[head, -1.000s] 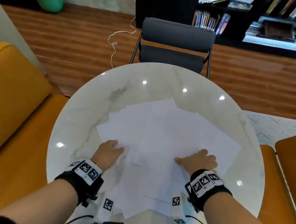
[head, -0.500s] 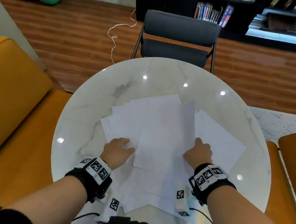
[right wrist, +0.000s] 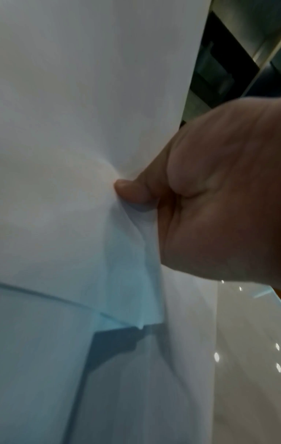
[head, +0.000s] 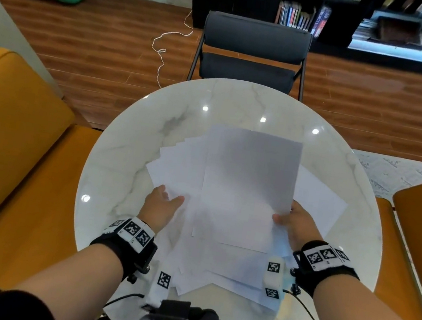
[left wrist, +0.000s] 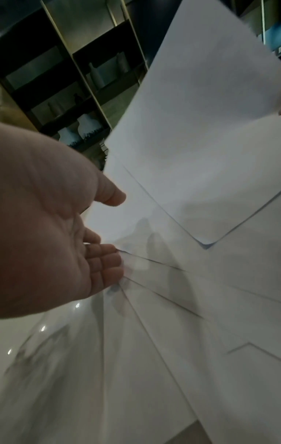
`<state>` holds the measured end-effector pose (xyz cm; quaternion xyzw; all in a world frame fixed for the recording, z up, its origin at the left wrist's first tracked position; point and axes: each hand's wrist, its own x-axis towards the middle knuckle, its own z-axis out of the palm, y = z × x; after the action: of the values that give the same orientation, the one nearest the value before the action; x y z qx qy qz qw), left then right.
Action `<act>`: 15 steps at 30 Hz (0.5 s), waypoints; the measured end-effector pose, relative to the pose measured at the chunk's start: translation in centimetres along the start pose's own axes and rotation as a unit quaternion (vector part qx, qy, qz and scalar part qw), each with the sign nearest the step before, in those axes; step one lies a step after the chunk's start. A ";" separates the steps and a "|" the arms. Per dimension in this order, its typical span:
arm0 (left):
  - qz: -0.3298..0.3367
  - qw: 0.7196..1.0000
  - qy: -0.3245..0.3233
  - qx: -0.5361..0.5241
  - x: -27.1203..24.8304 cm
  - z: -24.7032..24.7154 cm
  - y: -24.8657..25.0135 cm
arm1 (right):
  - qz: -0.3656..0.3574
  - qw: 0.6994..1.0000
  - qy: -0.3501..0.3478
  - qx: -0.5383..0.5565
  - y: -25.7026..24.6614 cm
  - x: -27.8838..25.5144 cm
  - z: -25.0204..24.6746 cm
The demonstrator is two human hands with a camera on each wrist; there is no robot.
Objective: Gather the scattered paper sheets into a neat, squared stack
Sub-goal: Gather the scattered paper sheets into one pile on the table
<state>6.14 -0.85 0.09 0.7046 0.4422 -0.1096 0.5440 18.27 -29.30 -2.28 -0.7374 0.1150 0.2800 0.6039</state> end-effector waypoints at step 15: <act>0.051 0.993 -0.030 -0.098 -0.1 -0.5 0.3 | 0.056 0.981 -0.110 0.148 0.6 -0.8 -1.8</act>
<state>6.19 -0.44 0.55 0.6659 0.3981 -0.0589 0.6282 17.78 -31.30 -2.14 -0.5972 0.1296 0.3728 0.6983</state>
